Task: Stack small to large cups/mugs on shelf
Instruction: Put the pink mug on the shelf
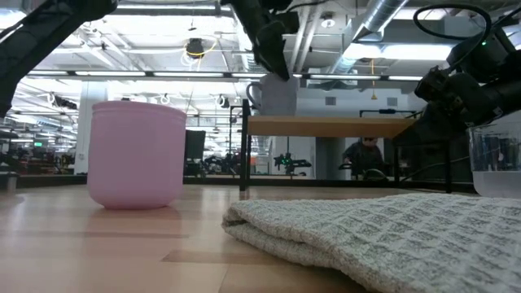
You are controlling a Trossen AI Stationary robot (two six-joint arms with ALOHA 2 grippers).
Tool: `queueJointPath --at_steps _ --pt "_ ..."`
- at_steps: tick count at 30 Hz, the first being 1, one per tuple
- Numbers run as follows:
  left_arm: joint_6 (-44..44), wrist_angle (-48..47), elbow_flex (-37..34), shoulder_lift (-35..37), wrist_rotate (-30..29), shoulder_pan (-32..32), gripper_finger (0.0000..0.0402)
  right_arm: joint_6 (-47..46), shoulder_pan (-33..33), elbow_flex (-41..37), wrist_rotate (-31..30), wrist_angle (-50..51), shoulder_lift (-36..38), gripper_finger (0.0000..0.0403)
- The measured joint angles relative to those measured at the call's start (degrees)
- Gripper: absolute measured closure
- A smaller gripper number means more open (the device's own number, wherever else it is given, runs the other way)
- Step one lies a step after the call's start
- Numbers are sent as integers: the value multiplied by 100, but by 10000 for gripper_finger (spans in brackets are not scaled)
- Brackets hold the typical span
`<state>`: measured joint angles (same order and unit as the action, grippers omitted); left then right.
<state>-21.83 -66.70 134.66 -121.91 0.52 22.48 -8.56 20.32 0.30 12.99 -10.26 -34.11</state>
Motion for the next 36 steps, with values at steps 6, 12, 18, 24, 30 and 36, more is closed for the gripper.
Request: queueJointPath --at_steps 6,12,18,24,30,36 --pt "40 5 -6 320 81 0 255 0 0 -1 -2 0 0 347" --pt "159 -291 -9 489 541 0 255 0 0 0 -18 0 0 347" --pt "119 -701 -10 553 450 -21 255 0 1 -1 -105 -2 0 347" --pt "171 -774 -14 826 266 28 255 0 0 -2 -118 -2 2 347" --pt "381 -383 -14 1439 419 76 255 2 1 -1 -118 -2 0 347" --pt "510 -229 -12 2004 331 74 255 2 0 0 -115 -2 0 347"
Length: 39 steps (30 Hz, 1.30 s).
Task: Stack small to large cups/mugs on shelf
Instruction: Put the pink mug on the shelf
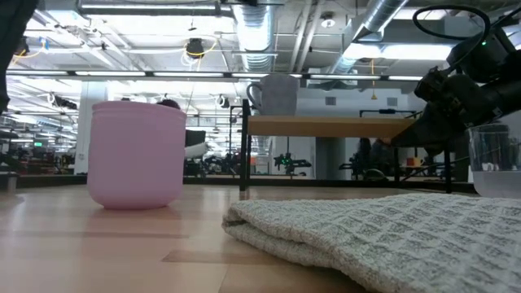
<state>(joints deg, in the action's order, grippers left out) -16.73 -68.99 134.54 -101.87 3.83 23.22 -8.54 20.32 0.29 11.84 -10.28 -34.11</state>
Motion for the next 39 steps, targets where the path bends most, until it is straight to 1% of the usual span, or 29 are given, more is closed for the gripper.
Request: queueJointPath --at_steps 6,12,16,20,23,26,30,33,39 --pt "126 97 -1 386 -1 0 255 0 2 -2 0 0 0 347" --pt "154 356 -1 551 41 0 257 2 0 0 0 0 0 347" --pt "147 379 -72 596 165 0 271 2 1 0 1 -1 0 347" --pt "163 383 -417 787 277 70 289 0 0 -2 2 0 0 347" --pt "277 724 -1002 1187 579 154 300 0 0 0 3 0 0 347" --pt "407 1431 -1968 1783 718 217 307 0 1 0 4 1 0 347" --pt "661 2435 -3395 2671 667 262 310 0 0 0 4 0 0 347" --pt "700 2834 -4314 3277 464 261 310 2 1 0 4 0 0 347" --pt "884 3445 -5978 4246 522 119 310 0 1 -2 2 0 1 347"
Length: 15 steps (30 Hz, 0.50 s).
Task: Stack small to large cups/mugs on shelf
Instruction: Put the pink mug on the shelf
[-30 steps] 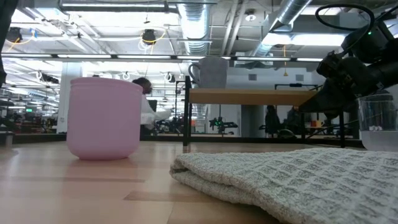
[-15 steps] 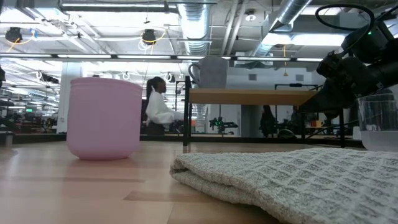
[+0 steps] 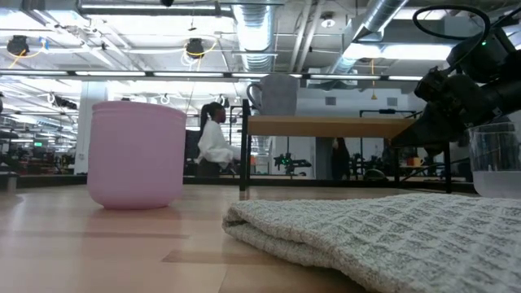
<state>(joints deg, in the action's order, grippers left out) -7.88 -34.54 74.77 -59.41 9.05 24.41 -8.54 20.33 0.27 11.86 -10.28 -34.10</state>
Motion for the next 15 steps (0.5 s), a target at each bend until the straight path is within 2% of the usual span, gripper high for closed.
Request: queueJointPath --at_steps 8,15 --pt "380 207 -1621 659 14 -431 310 0 -1 0 -13 -2 -1 347" --pt "475 187 -1955 540 593 -926 310 -2 1 0 -351 -2 -1 347"
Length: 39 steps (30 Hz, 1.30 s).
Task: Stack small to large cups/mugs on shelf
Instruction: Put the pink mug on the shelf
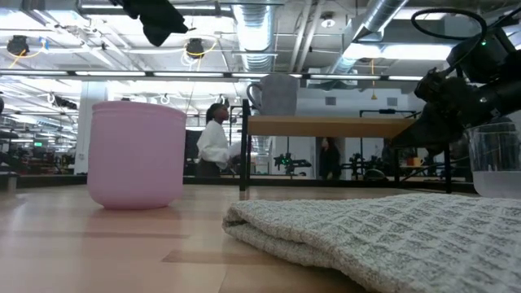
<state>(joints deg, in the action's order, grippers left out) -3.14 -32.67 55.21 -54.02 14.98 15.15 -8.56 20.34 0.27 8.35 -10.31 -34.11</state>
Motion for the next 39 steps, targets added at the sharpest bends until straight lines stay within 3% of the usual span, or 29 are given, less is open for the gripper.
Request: queueJointPath --at_steps 8,18,23,33,39 --pt "541 -18 -4 -53 -170 -328 310 0 0 2 -121 -20 2 347" --pt "328 -133 -4 -88 -246 -338 302 -2 0 0 -121 -20 0 347" --pt "381 -212 -3 -121 -382 -338 260 -4 0 2 -119 -22 2 347" --pt "599 -628 1 -149 -367 -340 142 -2 4 2 -223 -24 2 347" --pt "756 -651 1 -151 -365 -340 116 -9 4 1 -237 -24 1 347"
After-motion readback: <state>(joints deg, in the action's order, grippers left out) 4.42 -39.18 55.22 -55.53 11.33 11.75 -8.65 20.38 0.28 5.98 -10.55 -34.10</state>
